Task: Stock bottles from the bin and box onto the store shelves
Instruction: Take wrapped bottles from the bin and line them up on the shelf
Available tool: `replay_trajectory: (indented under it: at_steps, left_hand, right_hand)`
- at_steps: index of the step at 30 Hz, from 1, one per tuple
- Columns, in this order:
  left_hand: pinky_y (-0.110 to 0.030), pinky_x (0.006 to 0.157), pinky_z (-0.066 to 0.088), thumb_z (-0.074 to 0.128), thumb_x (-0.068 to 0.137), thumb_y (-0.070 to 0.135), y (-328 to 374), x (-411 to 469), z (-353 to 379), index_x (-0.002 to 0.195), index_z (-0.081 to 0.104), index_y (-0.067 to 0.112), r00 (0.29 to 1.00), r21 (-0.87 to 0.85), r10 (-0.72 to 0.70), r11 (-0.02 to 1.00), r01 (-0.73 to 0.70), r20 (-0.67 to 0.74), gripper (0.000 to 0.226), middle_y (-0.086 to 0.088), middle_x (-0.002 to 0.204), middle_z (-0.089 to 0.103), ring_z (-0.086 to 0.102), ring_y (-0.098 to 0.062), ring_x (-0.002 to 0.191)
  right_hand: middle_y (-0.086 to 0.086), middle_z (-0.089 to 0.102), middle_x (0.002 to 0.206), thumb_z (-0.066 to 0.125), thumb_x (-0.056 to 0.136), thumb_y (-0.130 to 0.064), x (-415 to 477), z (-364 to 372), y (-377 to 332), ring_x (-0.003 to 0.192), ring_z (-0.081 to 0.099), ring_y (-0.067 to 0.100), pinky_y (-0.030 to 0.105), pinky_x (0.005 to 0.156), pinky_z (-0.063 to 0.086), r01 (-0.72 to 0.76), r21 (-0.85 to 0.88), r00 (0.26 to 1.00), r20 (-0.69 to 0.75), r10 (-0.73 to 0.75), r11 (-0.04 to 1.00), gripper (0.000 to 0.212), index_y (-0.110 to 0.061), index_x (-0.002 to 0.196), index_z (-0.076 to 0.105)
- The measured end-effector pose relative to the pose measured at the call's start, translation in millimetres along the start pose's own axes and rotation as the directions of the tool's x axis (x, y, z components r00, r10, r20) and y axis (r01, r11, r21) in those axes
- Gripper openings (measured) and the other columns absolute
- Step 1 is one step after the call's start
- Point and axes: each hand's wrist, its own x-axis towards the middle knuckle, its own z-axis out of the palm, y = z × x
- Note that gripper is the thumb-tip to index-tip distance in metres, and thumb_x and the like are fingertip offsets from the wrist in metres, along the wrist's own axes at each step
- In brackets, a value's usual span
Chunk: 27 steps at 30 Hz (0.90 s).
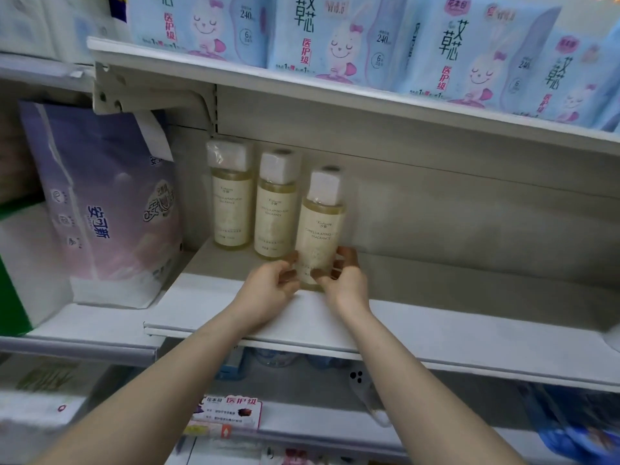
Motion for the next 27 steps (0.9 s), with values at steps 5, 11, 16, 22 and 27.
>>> replay_trajectory:
  at_steps: [5, 11, 16, 22, 27]
  left_hand:
    - [-0.022, 0.108, 0.038, 0.064, 0.091, 0.012, -0.1, 15.1, 3.5, 0.146, 0.043, 0.014, 0.999, 0.004, -0.039, 0.999, 0.039, 0.001, 0.059, 0.007, 0.138, 0.055, 0.054, -0.008, 0.126]
    - [-0.023, 0.105, 0.042, 0.062, 0.091, 0.007, -1.3, 31.5, 10.3, 0.150, 0.037, 0.022, 0.998, -0.010, -0.059, 0.998, 0.059, -0.008, 0.066, 0.005, 0.140, 0.055, 0.057, -0.009, 0.123]
    - [-0.020, 0.099, 0.043, 0.066, 0.089, 0.003, 1.3, 38.0, 18.4, 0.148, 0.040, 0.019, 0.995, -0.105, -0.081, 0.992, 0.074, -0.065, 0.066, 0.005, 0.135, 0.053, 0.058, -0.011, 0.120]
    - [-0.018, 0.094, 0.043, 0.065, 0.089, 0.001, 4.9, 43.2, 23.1, 0.145, 0.043, 0.018, 0.990, -0.162, -0.106, 0.983, 0.090, -0.091, 0.063, 0.008, 0.128, 0.052, 0.056, -0.010, 0.118]
    - [-0.018, 0.096, 0.043, 0.066, 0.090, 0.006, 6.3, 37.7, 17.7, 0.145, 0.045, 0.020, 0.993, -0.099, -0.080, 0.993, 0.072, -0.083, 0.060, 0.002, 0.135, 0.056, 0.058, -0.015, 0.122]
  right_hand:
    - [0.003, 0.070, 0.110, 0.077, 0.082, -0.008, 17.9, 5.2, 2.3, 0.091, 0.067, 0.017, 0.035, 0.084, 0.056, -0.016, 0.085, 1.000, -0.005, 0.016, 0.996, 0.044, -0.016, 0.117, 0.051]
    - [0.003, 0.071, 0.112, 0.078, 0.081, -0.015, 38.3, 7.4, 5.6, 0.097, 0.068, 0.021, 0.033, 0.087, 0.054, -0.023, 0.029, 1.000, 0.020, 0.022, 0.999, 0.049, -0.018, 0.122, 0.050]
    - [0.003, 0.071, 0.113, 0.079, 0.080, -0.016, 52.0, 6.8, 7.6, 0.101, 0.069, 0.022, 0.033, 0.089, 0.053, -0.007, 0.006, 0.999, 0.033, 0.007, 1.000, 0.051, -0.017, 0.123, 0.051]
    - [0.003, 0.070, 0.114, 0.079, 0.080, -0.019, 56.2, 3.3, 6.9, 0.102, 0.068, 0.023, 0.029, 0.086, 0.050, 0.014, -0.006, 0.999, 0.034, -0.014, 1.000, 0.053, -0.016, 0.124, 0.051]
    - [0.003, 0.068, 0.119, 0.076, 0.082, -0.017, 45.0, 2.6, 1.9, 0.105, 0.066, 0.023, 0.035, 0.094, 0.051, -0.024, -0.003, 0.997, 0.068, 0.024, 1.000, 0.056, -0.020, 0.130, 0.048]
